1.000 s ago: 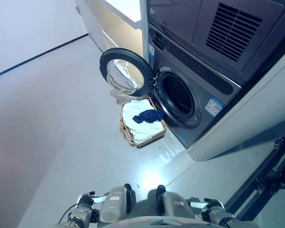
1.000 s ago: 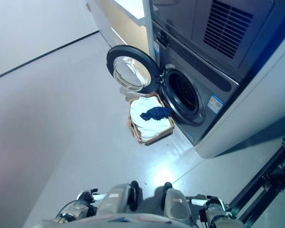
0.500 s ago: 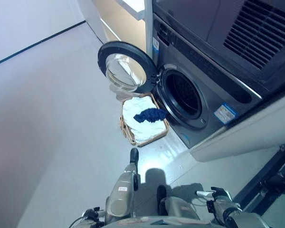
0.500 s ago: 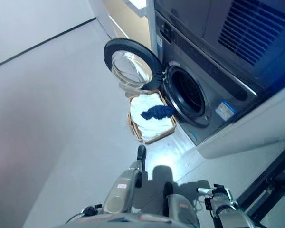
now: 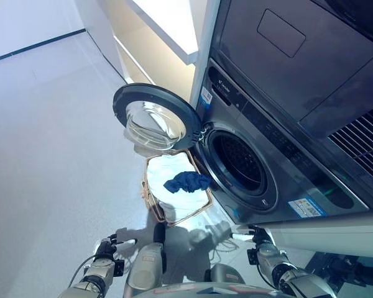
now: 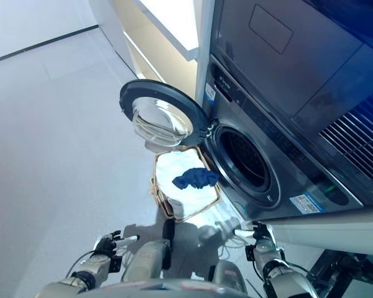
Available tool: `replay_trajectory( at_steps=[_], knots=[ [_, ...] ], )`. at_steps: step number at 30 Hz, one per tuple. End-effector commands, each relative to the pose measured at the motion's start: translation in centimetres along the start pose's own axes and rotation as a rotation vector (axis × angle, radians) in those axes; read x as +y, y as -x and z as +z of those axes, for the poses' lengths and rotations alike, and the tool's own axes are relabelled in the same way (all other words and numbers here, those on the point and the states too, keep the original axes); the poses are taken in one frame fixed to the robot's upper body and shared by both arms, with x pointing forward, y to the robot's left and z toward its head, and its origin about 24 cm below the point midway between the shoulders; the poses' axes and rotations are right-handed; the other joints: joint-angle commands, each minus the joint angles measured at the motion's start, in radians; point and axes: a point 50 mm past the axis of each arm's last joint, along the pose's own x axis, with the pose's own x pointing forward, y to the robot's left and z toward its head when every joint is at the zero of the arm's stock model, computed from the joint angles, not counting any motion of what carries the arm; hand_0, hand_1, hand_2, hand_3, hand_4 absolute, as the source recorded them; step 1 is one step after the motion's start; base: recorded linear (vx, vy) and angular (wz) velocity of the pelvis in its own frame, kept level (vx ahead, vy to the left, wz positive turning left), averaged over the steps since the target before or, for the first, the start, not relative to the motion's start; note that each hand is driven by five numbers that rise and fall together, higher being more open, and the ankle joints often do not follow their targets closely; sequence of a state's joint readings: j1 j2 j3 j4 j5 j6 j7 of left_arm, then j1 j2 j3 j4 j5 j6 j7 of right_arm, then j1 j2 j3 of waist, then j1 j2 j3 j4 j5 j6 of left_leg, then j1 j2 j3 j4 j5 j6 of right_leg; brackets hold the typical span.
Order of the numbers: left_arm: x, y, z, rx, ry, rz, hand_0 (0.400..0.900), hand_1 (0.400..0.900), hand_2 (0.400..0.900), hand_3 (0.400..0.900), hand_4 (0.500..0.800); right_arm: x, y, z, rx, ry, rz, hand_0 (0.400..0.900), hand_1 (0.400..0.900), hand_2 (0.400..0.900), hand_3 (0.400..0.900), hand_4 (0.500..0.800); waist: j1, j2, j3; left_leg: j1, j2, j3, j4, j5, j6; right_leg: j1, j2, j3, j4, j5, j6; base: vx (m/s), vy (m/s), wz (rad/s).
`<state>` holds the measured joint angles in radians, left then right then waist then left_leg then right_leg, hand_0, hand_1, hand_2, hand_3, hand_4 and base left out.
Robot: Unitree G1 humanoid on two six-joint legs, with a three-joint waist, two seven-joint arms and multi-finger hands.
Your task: Put the clothes in the basket into the washing machine.
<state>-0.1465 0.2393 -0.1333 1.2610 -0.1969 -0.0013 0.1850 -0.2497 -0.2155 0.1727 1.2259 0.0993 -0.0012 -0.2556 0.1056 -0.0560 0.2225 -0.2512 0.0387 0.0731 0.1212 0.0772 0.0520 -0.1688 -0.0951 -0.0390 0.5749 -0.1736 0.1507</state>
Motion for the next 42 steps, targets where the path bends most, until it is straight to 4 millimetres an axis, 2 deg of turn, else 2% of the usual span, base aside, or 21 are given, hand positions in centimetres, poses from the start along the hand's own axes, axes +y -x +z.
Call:
replay_trajectory(
  at_steps=[1, 3, 4, 6, 9, 12, 13, 14, 15, 16, 18, 20, 21, 26, 30, 31, 34, 36, 39, 40, 42],
  knots=[
    [1.7, 0.2, -2.5, 0.07, -0.013, 0.074, 0.9, 0.9, 0.9, 0.9, 0.8, -1.7, -0.1, 0.8, -0.064, -0.031, -0.067, 0.9, 0.9, 0.9, 0.9, 0.8, -0.014, 0.003, 0.049, 0.021, -0.05, -0.056, 0.047, -0.075, -0.051, -0.033, 0.029, 0.017, -0.229, 0.157, -0.026, 0.27, -0.088, 0.59],
    [2.2, 0.1, -2.1, 0.059, -0.022, 0.085, 0.9, 0.9, 0.9, 0.9, 0.8, -1.8, 0.0, 2.4, -0.154, 0.008, -0.058, 0.9, 0.9, 0.9, 0.9, 0.8, -0.055, -0.012, 0.059, 0.064, -0.08, -0.088, 0.03, -0.097, -0.057, -0.068, 0.06, 0.115, -0.392, 0.187, -0.013, 0.31, -0.123, 0.75],
    [2.1, 0.1, -2.2, 0.06, -0.021, 0.085, 0.9, 0.9, 0.9, 0.9, 0.8, -1.8, 0.0, 2.4, -0.154, 0.009, -0.058, 0.9, 0.9, 0.9, 0.9, 0.8, -0.056, -0.011, 0.063, 0.07, -0.08, -0.09, 0.03, -0.099, -0.057, -0.06, 0.061, 0.113, -0.396, 0.187, -0.013, 0.18, -0.11, 0.59],
    [2.2, 0.0, -1.6, 0.045, -0.018, 0.09, 0.9, 0.9, 0.9, 0.9, 0.8, -1.9, 0.3, 3.4, -0.219, 0.052, -0.047, 0.9, 0.9, 0.9, 0.9, 0.8, -0.083, -0.014, 0.072, 0.092, -0.093, -0.134, 0.021, -0.116, -0.068, -0.095, 0.053, 0.177, -0.475, 0.237, 0.006, 0.21, -0.176, 0.69],
    [2.5, -0.1, -1.1, 0.03, 0.003, 0.099, 0.9, 0.9, 0.9, 0.9, 0.8, -1.9, 0.5, 4.3, -0.282, 0.089, -0.029, 0.9, 0.9, 0.9, 0.9, 0.8, -0.106, -0.018, 0.085, 0.111, -0.102, -0.198, 0.028, -0.14, -0.087, -0.137, 0.036, 0.224, -0.504, 0.291, 0.027, 0.22, -0.292, 0.92],
    [2.4, -0.1, -1.0, 0.026, 0.031, 0.098, 0.9, 0.9, 0.9, 0.9, 0.8, -1.7, 0.7, 5.0, -0.315, 0.099, -0.01, 0.9, 0.9, 0.9, 0.9, 0.8, -0.112, -0.012, 0.096, 0.09, -0.101, -0.255, 0.071, -0.16, -0.105, -0.164, 0.035, 0.222, -0.433, 0.269, 0.013, 0.16, -0.387, 0.99],
    [2.1, -0.1, -1.0, 0.029, 0.047, 0.098, 0.9, 0.9, 0.9, 0.9, 0.8, -1.7, 0.6, 5.3, -0.323, 0.118, -0.011, 0.9, 0.9, 0.9, 0.9, 0.8, -0.114, -0.006, 0.099, 0.083, -0.093, -0.265, 0.081, -0.164, -0.111, -0.179, 0.048, 0.211, -0.405, 0.262, 0.006, 0.21, -0.491, 1.02],
    [1.2, 0.0, -1.2, 0.032, 0.058, 0.077, 0.9, 0.9, 0.9, 0.9, 0.8, -2.0, 0.6, 6.0, -0.345, 0.128, -0.023, 0.9, 0.9, 0.9, 0.9, 0.8, -0.118, 0.009, 0.106, 0.059, -0.08, -0.265, 0.104, -0.157, -0.122, -0.181, 0.044, 0.164, -0.377, 0.248, -0.005, 0.15, -0.356, 0.78],
    [1.2, 0.0, -1.2, 0.033, 0.058, 0.077, 0.9, 0.9, 0.9, 0.9, 0.8, -2.0, 0.6, 6.0, -0.344, 0.128, -0.023, 0.9, 0.9, 0.9, 0.9, 0.8, -0.121, 0.01, 0.105, 0.057, -0.08, -0.268, 0.106, -0.158, -0.123, -0.182, 0.044, 0.161, -0.376, 0.247, -0.005, 0.13, -0.346, 0.98],
    [0.4, 0.1, -1.2, 0.024, 0.046, 0.061, 0.9, 0.9, 0.9, 0.9, 0.8, -2.2, 0.7, 6.6, -0.364, 0.126, -0.034, 0.9, 0.9, 0.9, 0.9, 0.8, -0.129, 0.018, 0.115, 0.034, -0.064, -0.23, 0.119, -0.151, -0.124, -0.187, 0.036, 0.128, -0.354, 0.234, -0.011, -0.01, -0.282, 1.14],
    [-0.5, 0.1, 0.8, -0.043, 0.002, 0.038, 0.9, 0.9, 0.9, 0.9, 0.8, -2.9, 0.7, 8.4, -0.413, 0.133, -0.079, 0.9, 0.9, 0.9, 0.9, 0.8, -0.15, 0.047, 0.137, -0.031, -0.01, -0.034, 0.13, -0.121, -0.122, -0.201, 0.013, 0.049, -0.325, 0.201, -0.025, -0.05, -0.339, 1.5],
    [-0.7, 0.1, 1.6, -0.071, -0.026, 0.03, 0.9, 0.9, 0.9, 0.9, 0.8, -2.9, 0.6, 8.8, -0.411, 0.146, -0.092, 0.9, 0.9, 0.9, 0.9, 0.8, -0.155, 0.064, 0.135, -0.036, 0.023, 0.054, 0.092, -0.085, -0.124, -0.203, 0.008, 0.008, -0.335, 0.2, -0.026, -0.03, -0.161, 0.85],
    [-0.8, 0.1, 1.9, -0.084, -0.039, 0.029, 0.9, 0.9, 0.9, 0.9, 0.8, -2.6, 0.6, 9.2, -0.419, 0.156, -0.091, 0.9, 0.9, 0.9, 0.9, 0.8, -0.154, 0.073, 0.134, -0.032, 0.031, 0.071, 0.062, -0.066, -0.128, -0.208, 0.011, -0.008, -0.34, 0.201, -0.026, 0.01, -0.083, 0.39],
    [-0.8, 0.1, 2.2, -0.1, -0.061, 0.039, 0.9, 0.9, 0.9, 0.9, 0.8, -1.5, 0.9, 11.0, -0.463, 0.178, -0.081, 0.9, 0.9, 0.9, 0.9, 0.8, -0.129, 0.079, 0.133, -0.001, 0.03, 0.047, -0.029, -0.04, -0.138, -0.219, 0.015, -0.025, -0.361, 0.209, -0.02, 0.02, 0.001, 0.04],
    [-0.5, 0.0, 4.1, -0.153, -0.069, 0.06, 0.9, 0.9, 0.9, 0.9, 0.8, -1.4, 1.5, 14.7, -0.558, 0.225, -0.105, 0.9, 0.9, 0.9, 0.9, 0.8, -0.11, 0.07, 0.16, -0.038, 0.028, 0.045, -0.01, -0.044, -0.138, -0.253, 0.007, -0.021, -0.36, 0.224, -0.017, -0.04, 0.061, 0.01],
    [-0.3, 0.0, 4.7, -0.168, -0.064, 0.072, 0.9, 0.9, 0.9, 0.9, 0.8, -1.6, 1.9, 16.3, -0.61, 0.241, -0.121, 0.9, 0.9, 0.9, 0.9, 0.8, -0.106, 0.064, 0.169, -0.055, 0.028, 0.043, 0.0, -0.045, -0.138, -0.266, 0.004, -0.02, -0.357, 0.23, -0.017, -0.07, 0.061, 0.05],
    [-0.2, 0.0, 6.3, -0.216, -0.048, 0.083, 0.9, 0.9, 0.9, 0.9, 0.8, -1.4, 2.3, 18.2, -0.651, 0.286, -0.155, 0.9, 0.9, 0.9, 0.9, 0.8, -0.094, 0.054, 0.189, -0.099, 0.027, 0.033, 0.025, -0.045, -0.138, -0.297, -0.004, -0.023, -0.349, 0.243, -0.015, -0.06, 0.056, 0.12],
    [-0.3, 0.1, 7.6, -0.254, -0.039, 0.086, 0.9, 0.9, 0.9, 0.9, 0.8, -1.9, 2.3, 19.2, -0.658, 0.332, -0.209, 0.9, 0.9, 0.9, 0.9, 0.8, -0.086, 0.05, 0.204, -0.134, 0.023, 0.02, 0.045, -0.045, -0.137, -0.315, -0.012, -0.029, -0.347, 0.252, -0.014, -0.07, 0.054, 0.26],
    [-0.1, 0.5, 10.8, -0.355, 0.002, 0.109, 0.9, 0.9, 0.9, 0.9, 0.8, -3.8, 2.9, 22.1, -0.697, 0.349, -0.319, 0.9, 0.9, 0.9, 0.9, 0.8, -0.076, 0.043, 0.233, -0.197, 0.022, 0.001, 0.085, -0.046, -0.136, -0.359, -0.021, -0.037, -0.332, 0.263, -0.012, -0.07, 0.044, 0.21],
    [-0.1, 0.5, 10.8, -0.355, 0.002, 0.109, 0.9, 0.9, 0.9, 0.9, 0.8, -3.8, 2.9, 22.1, -0.698, 0.349, -0.319, 0.9, 0.9, 0.9, 0.9, 0.8, -0.076, 0.043, 0.233, -0.198, 0.022, 0.001, 0.085, -0.047, -0.136, -0.36, -0.021, -0.038, -0.332, 0.263, -0.012, -0.06, 0.034, 0.15],
    [0.3, 0.9, 13.0, -0.421, 0.04, 0.129, 0.9, 0.9, 0.9, 0.9, 0.8, -5.3, 3.4, 23.7, -0.713, 0.345, -0.4, 0.9, 0.9, 0.9, 0.9, 0.8, -0.07, 0.038, 0.254, -0.246, 0.017, -0.012, 0.116, -0.047, -0.136, -0.395, -0.029, -0.047, -0.316, 0.268, -0.012, -0.07, 0.033, 0.21]
  ],
)
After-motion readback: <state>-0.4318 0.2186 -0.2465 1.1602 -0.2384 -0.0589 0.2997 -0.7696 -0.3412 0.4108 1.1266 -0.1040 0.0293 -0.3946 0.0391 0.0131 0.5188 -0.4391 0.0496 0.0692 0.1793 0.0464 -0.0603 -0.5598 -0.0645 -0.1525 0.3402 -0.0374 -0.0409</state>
